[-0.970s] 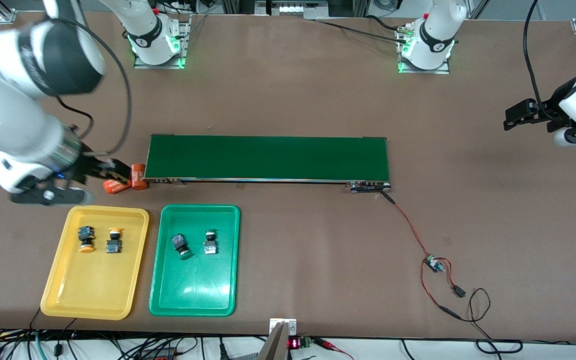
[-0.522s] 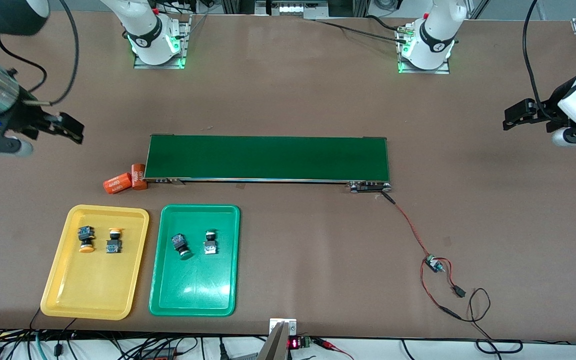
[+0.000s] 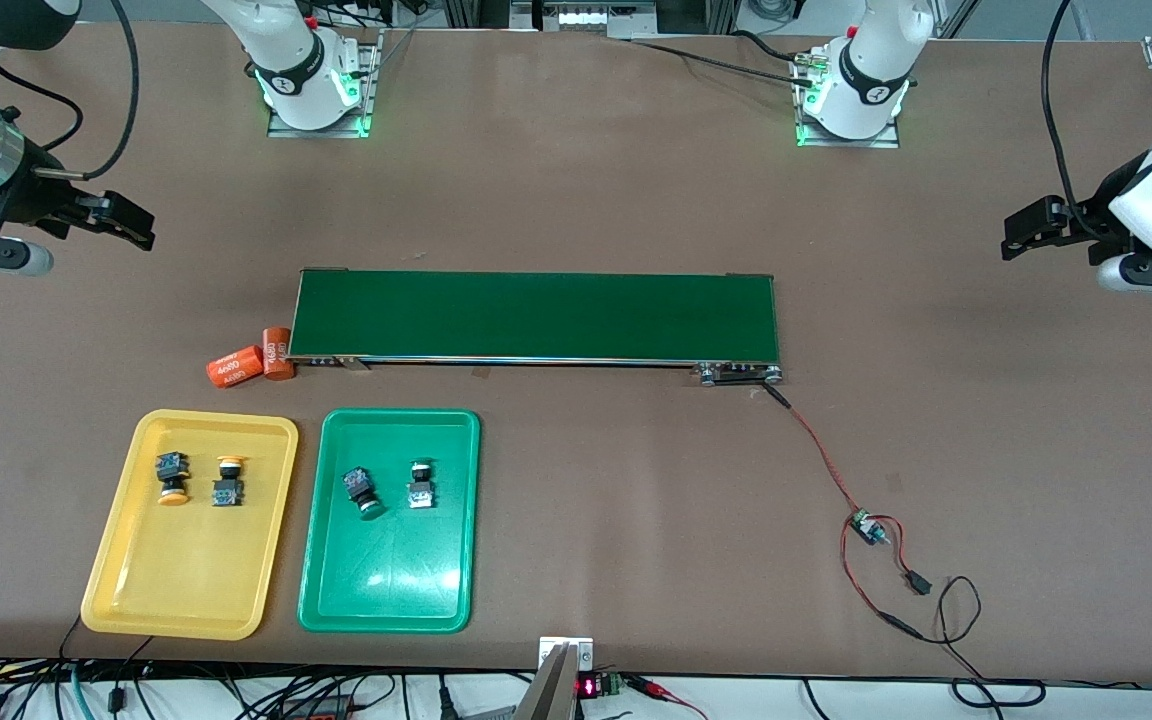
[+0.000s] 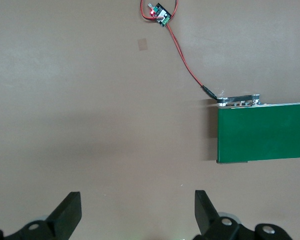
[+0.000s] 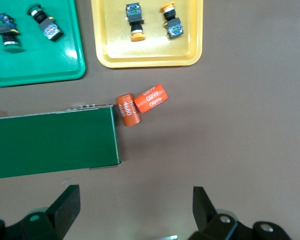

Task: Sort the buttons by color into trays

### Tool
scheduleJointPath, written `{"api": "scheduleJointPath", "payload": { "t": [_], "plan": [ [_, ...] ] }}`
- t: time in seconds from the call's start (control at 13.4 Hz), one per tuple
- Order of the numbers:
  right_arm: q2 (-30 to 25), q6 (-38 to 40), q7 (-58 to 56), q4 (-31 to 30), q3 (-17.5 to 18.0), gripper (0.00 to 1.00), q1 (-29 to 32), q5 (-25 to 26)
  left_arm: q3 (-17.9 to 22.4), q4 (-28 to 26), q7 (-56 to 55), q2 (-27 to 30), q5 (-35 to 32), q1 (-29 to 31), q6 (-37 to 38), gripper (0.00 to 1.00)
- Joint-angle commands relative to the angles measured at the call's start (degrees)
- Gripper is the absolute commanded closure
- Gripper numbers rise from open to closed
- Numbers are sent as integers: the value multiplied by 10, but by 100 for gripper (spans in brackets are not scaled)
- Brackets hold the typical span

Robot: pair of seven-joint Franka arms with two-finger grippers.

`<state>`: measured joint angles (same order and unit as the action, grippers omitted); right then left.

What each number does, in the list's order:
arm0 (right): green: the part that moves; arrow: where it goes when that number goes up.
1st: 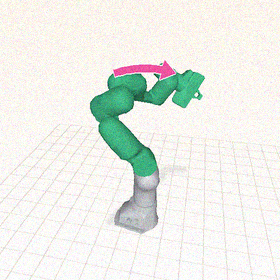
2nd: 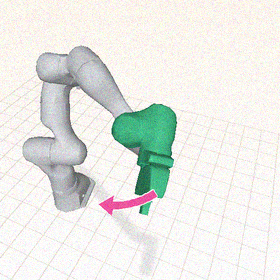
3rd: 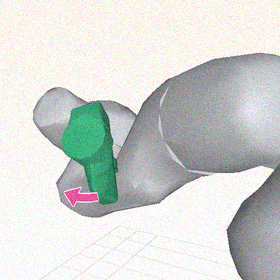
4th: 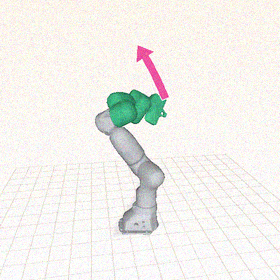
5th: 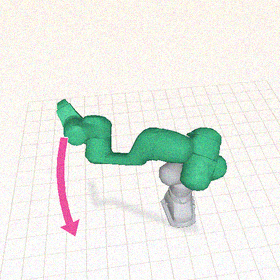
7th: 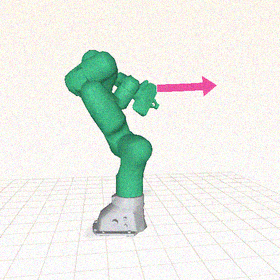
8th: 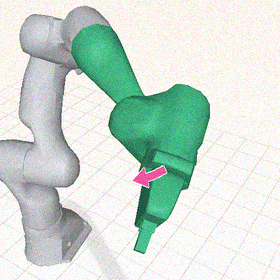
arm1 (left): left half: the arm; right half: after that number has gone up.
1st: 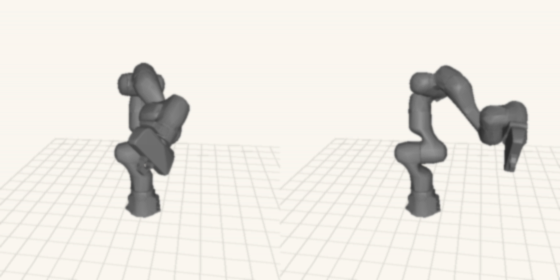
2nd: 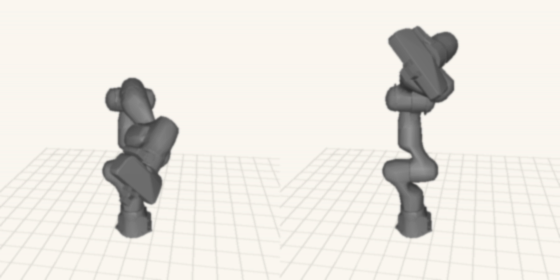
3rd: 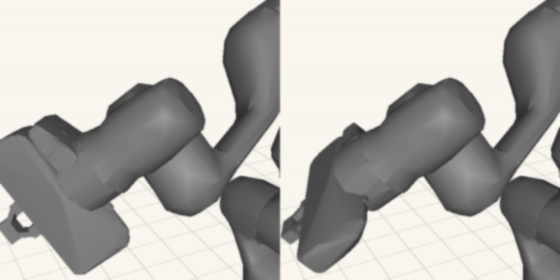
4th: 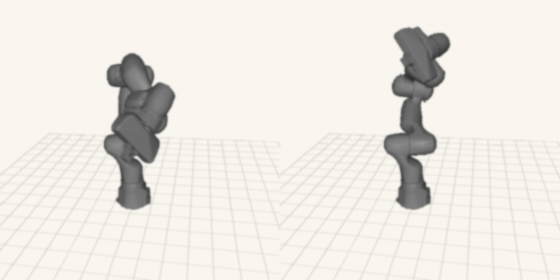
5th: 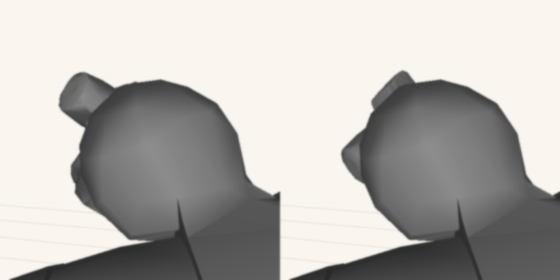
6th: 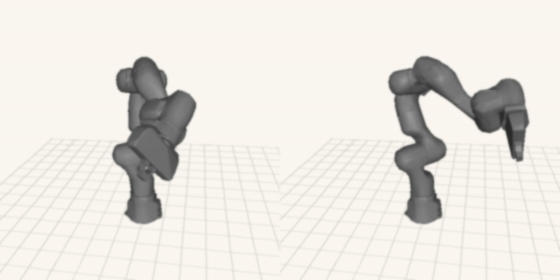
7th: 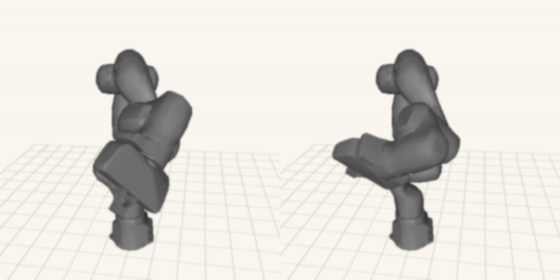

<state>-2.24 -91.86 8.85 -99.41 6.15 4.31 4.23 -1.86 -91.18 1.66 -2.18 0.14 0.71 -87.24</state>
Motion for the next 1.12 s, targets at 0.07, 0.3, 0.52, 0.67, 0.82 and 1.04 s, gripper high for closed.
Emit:
{"api": "scheduleJointPath", "payload": {
  "t": [0.07, 0.3, 0.52, 0.67, 0.82, 1.04],
  "plan": [
    [-14, -3, -30, -16, -40, 0, -14, -12, -1, 18, 10, -5, -2, -1, 14, 0],
    [-8, -1, -32, -13, -40, 0, -14, -12, -1, 18, 10, -5, -2, -1, 15, 0],
    [26, 1, -34, 25, -38, 0, -14, -12, -2, 19, 9, -5, -2, -2, 15, 0],
    [30, 2, -33, 36, -37, 0, -18, -12, -2, 19, 10, -5, -1, -2, 15, 0],
    [29, 3, -32, 33, -36, 0, -22, -12, -2, 19, 10, -5, -1, -2, 15, 0],
    [31, -2, -32, 35, -36, 0, -24, -12, -2, 19, 10, -5, -1, -2, 15, 0]
  ]
}}
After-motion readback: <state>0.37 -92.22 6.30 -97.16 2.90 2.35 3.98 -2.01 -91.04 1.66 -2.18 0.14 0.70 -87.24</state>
